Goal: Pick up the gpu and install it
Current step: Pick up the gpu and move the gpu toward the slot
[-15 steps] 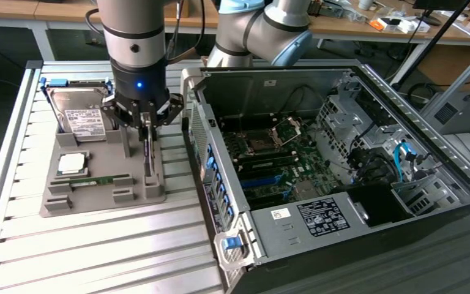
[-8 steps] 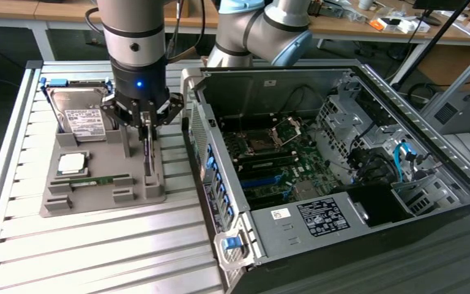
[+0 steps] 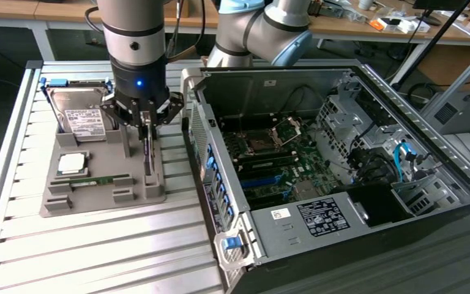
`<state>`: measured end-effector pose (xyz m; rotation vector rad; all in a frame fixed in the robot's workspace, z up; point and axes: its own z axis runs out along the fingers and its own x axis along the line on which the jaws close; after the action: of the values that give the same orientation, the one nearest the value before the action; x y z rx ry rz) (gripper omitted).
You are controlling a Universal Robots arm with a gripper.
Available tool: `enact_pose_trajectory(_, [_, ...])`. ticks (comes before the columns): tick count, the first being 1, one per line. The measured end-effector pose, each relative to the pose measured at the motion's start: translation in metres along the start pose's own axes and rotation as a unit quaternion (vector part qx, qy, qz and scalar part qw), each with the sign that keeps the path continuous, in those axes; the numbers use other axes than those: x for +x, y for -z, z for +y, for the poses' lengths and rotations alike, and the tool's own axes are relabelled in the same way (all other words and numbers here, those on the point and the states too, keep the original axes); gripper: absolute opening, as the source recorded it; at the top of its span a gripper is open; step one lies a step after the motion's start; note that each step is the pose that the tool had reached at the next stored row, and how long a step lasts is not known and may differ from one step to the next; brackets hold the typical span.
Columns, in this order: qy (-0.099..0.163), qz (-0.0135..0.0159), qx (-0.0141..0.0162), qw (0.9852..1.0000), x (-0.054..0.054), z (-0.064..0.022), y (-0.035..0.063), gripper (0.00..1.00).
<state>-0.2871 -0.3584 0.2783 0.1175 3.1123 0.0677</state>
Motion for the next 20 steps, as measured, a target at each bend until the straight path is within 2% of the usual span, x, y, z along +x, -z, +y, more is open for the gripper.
enact_pose_trajectory(20, [0.0,0.0,-0.0001,1.0,-0.0002,0.0003,0.0068,0.27])
